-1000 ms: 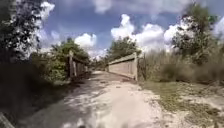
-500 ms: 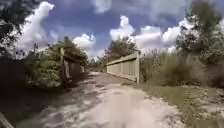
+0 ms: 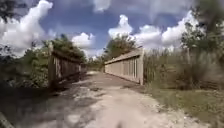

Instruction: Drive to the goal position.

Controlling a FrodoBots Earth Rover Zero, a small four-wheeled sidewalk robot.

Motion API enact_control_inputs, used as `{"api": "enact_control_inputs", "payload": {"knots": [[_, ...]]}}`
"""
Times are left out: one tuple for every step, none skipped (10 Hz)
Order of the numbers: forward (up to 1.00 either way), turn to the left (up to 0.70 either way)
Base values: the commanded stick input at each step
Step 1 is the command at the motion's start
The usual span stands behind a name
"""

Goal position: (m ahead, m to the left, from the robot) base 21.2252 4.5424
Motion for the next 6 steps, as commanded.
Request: {"api": "enact_control_inputs", "payload": {"knots": [[1.0,0.0],[1.0,0.0],[1.0,0.0],[1.0,0.0],[1.0,0.0],[1.0,0.0]]}}
